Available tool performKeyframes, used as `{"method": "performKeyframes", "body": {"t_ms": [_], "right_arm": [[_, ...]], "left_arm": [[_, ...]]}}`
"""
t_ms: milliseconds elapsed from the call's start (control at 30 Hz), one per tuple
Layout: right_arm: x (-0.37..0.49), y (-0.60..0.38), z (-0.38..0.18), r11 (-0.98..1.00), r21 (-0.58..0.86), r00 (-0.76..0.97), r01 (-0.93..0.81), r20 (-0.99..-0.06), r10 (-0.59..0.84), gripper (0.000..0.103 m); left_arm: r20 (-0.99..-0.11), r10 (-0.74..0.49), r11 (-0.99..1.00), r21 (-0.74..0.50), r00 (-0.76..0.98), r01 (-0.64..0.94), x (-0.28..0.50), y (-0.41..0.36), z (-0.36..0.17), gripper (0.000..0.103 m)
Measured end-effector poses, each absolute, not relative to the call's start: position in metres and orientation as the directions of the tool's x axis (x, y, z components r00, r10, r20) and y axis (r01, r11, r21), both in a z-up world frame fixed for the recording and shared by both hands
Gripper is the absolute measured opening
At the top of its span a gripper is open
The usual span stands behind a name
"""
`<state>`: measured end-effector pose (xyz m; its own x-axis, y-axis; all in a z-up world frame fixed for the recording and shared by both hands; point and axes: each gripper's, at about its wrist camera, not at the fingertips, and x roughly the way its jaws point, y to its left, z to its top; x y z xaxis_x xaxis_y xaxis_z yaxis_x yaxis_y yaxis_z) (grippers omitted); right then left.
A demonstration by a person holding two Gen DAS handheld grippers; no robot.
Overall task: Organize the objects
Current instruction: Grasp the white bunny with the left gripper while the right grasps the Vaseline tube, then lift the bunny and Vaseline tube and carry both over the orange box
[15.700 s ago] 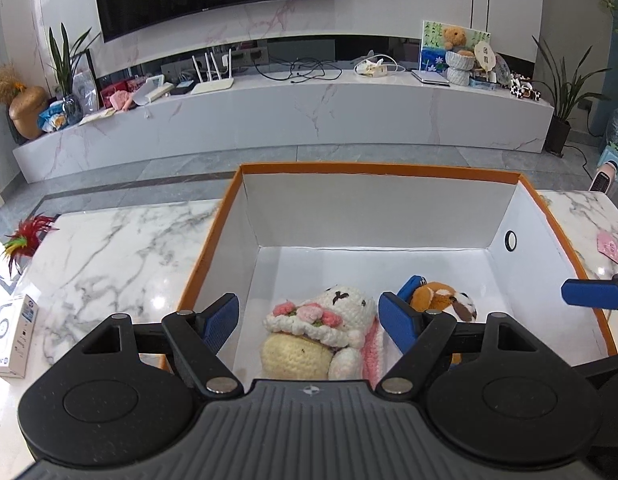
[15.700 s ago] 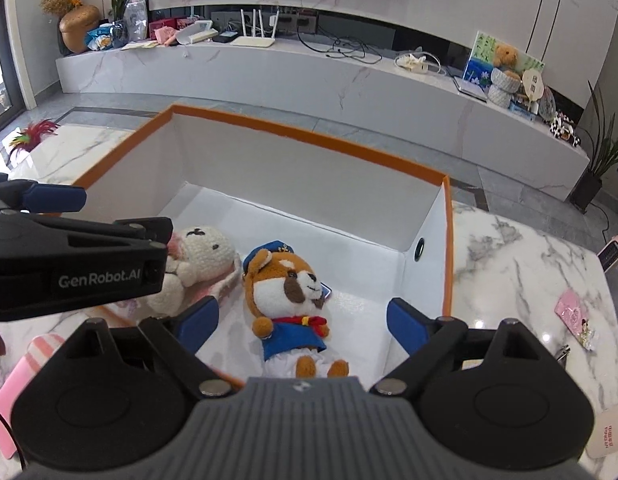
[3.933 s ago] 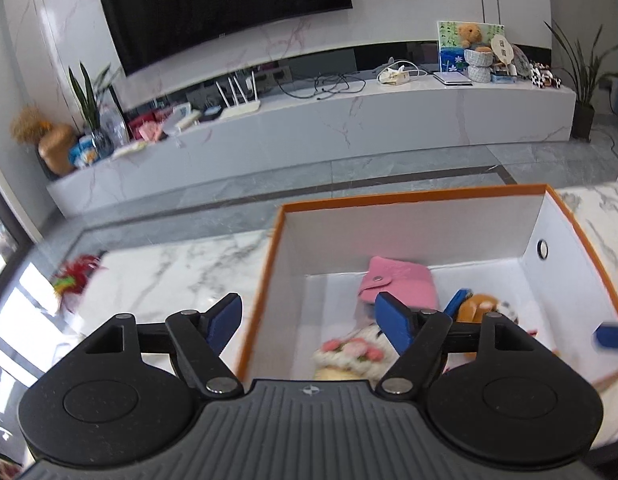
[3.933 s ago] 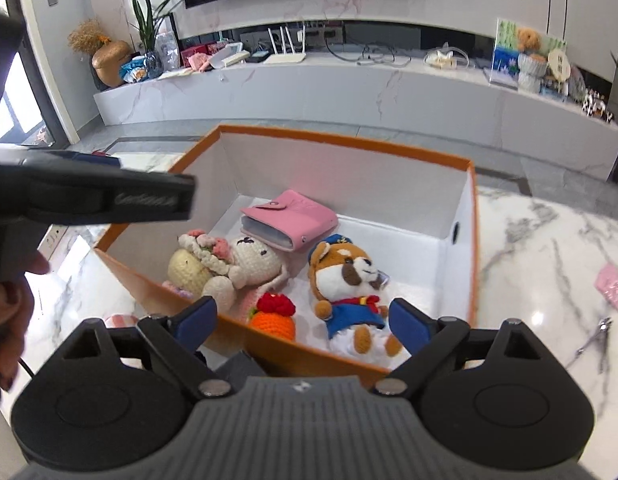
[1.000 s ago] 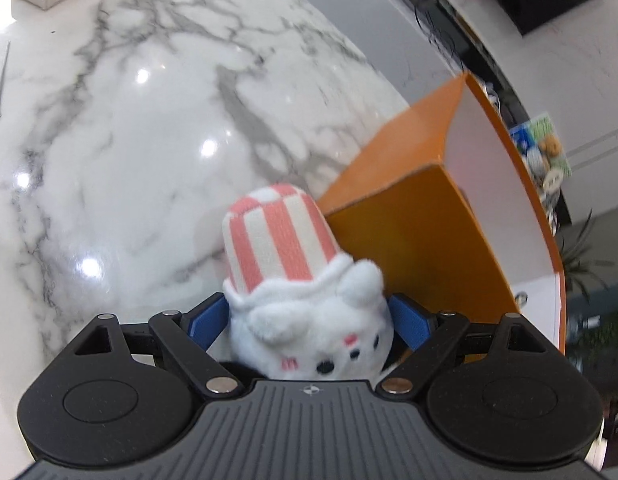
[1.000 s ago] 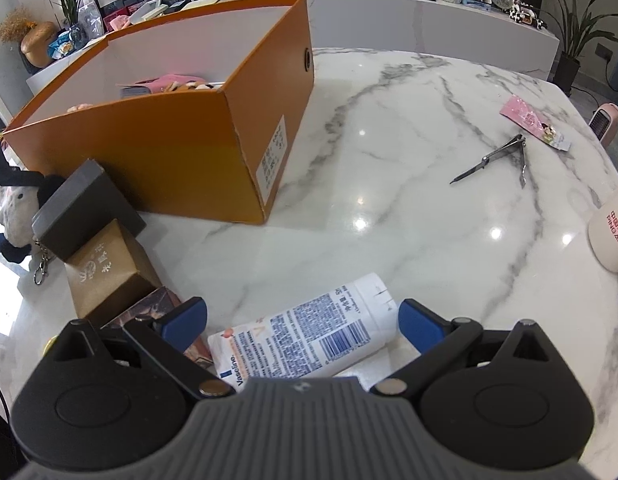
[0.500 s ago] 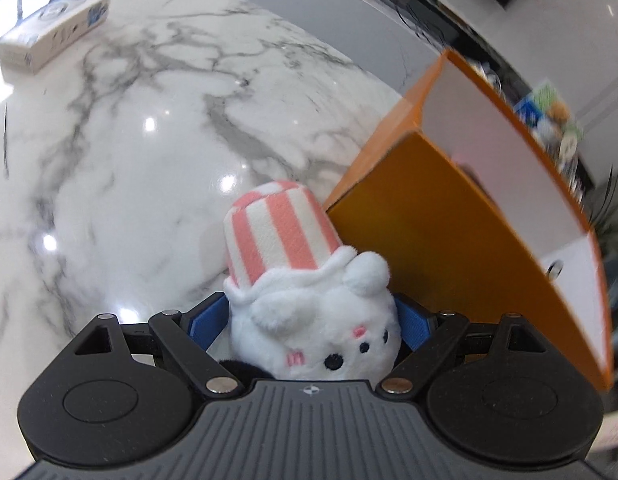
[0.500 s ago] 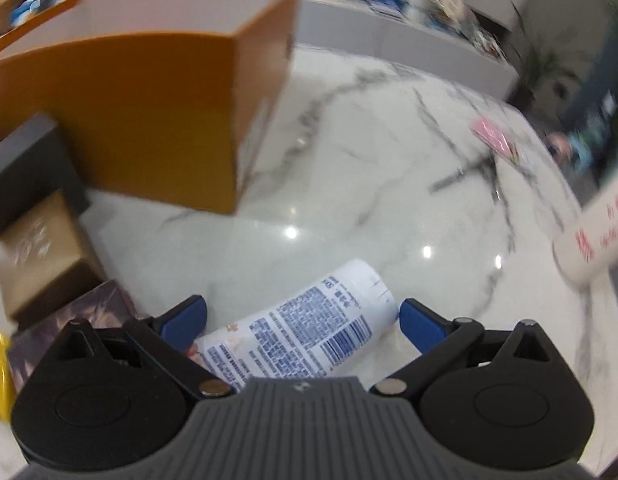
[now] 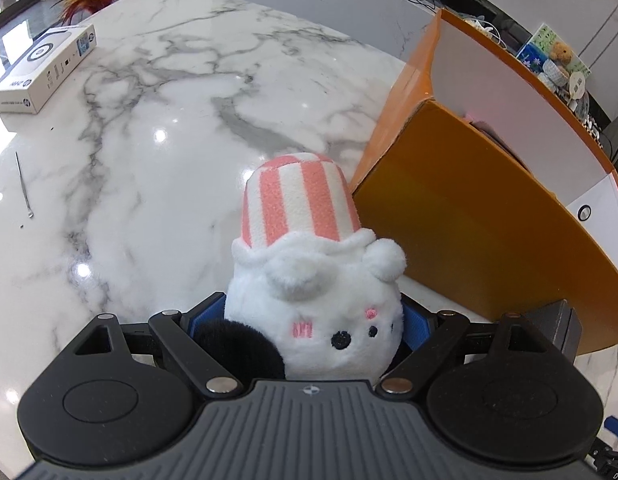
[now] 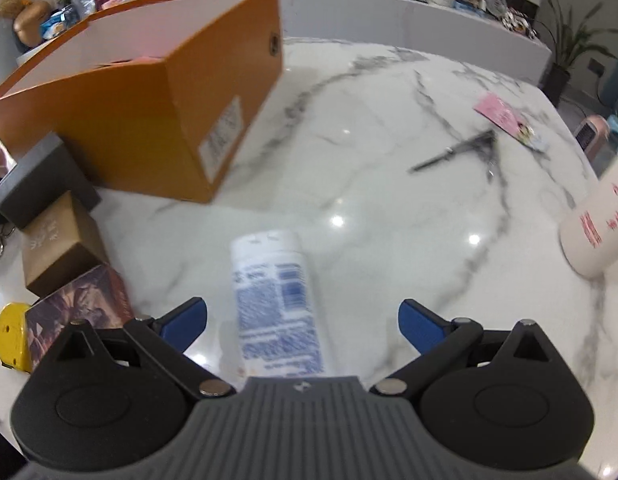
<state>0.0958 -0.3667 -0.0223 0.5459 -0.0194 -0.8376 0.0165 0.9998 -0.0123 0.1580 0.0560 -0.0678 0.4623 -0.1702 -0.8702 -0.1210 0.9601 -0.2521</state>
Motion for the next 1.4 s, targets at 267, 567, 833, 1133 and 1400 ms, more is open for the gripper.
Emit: {"method": "performKeyframes", "body": {"t_ms": [267,567,833,1133,1400], "right_arm": [[0.107,-0.347,-0.036,1.0,-0.017,0.512,-0.013,-0.859,-0.008,0.095],[0.104,-0.348,-0.032,1.0,-0.01,0.548,0.008,-0.836,-0.013,0.057],[0.104,-0.362,-0.027,0.997,0.069,0.559,0.038,-0.828,0.036,0.047],[0.102,-0.358,-0.017,0.997,0.076,0.59,0.026,-0.806,0.046,0.047],[0.095,-0.357,0.0,0.997,0.081,0.624,0.014,-0.779,0.054,0.047]], "left_arm": [[-0.858,-0.147,0.969,-0.224,0.493,-0.102,0.162,0.051,-0.07,0.103],[-0.847,-0.169,0.962,-0.254,0.503,-0.104,0.159,0.055,-0.069,0.091],[-0.855,-0.17,0.963,-0.25,0.491,-0.102,0.156,0.055,-0.067,0.088],[-0.846,-0.159,0.97,-0.231,0.508,-0.08,0.142,0.058,-0.058,0.088],[-0.817,-0.159,0.975,-0.217,0.555,-0.04,0.128,0.058,-0.037,0.088]]}}
